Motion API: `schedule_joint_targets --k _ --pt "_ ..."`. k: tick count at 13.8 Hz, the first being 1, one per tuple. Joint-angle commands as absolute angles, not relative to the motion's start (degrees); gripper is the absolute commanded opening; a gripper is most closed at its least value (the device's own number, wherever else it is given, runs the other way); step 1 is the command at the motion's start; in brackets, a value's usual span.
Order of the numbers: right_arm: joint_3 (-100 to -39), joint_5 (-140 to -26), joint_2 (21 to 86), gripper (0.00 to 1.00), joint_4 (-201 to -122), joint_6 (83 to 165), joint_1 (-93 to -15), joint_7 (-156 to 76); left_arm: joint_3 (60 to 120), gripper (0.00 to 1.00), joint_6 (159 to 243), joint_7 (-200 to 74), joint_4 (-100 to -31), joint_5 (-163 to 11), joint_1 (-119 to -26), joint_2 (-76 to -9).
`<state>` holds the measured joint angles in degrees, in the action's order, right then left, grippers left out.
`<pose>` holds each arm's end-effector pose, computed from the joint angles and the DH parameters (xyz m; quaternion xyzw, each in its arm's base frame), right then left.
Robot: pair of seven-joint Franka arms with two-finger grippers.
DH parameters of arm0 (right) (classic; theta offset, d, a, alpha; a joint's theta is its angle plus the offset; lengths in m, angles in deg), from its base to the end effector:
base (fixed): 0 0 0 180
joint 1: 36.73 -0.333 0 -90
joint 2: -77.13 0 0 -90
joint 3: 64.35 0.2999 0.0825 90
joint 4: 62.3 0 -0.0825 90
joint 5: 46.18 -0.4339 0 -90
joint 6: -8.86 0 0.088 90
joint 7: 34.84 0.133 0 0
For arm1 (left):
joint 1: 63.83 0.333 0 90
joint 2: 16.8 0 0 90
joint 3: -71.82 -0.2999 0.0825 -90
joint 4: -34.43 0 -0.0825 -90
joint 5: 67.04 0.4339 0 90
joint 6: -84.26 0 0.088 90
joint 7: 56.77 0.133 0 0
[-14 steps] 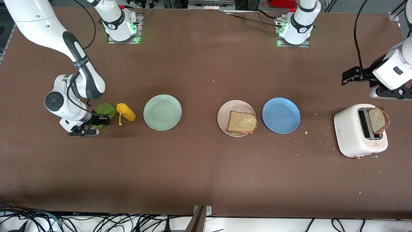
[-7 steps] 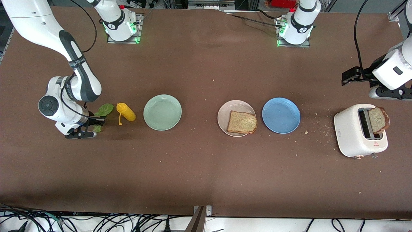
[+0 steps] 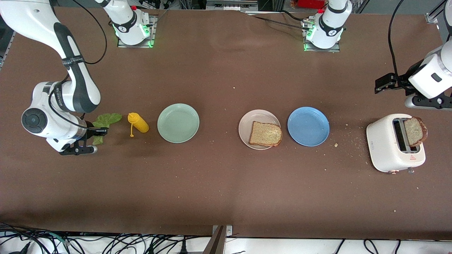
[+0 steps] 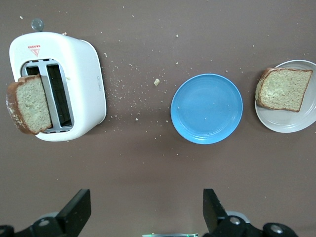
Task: Make sandwich in beige plate with both arms
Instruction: 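Lower the right gripper and grasp the lettuce leaf, then lift the lettuce leaf and carry it over the beige plate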
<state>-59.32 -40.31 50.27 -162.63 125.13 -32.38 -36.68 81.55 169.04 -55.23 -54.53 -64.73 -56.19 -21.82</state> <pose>0.6663 -0.0021 0.2206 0.9943 0.0459 -0.0940 0.0225 0.6123 -0.0133 0.5321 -0.9962 0.0316 0.0795 0.0131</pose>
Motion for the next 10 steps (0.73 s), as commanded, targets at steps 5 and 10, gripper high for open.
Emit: schedule_joint_targets --k 5,10 --pt "-53.0 -39.5 55.8 0.0 -150.1 105.0 -35.2 -36.1 81.5 1.0 168.5 -54.5 -53.5 -63.4 -56.3 -22.3" --pt "-38.6 -41.7 56.1 0.0 -144.0 101.2 -36.8 -30.5 81.5 1.0 168.5 -54.5 -53.5 -63.4 -56.3 -22.3"
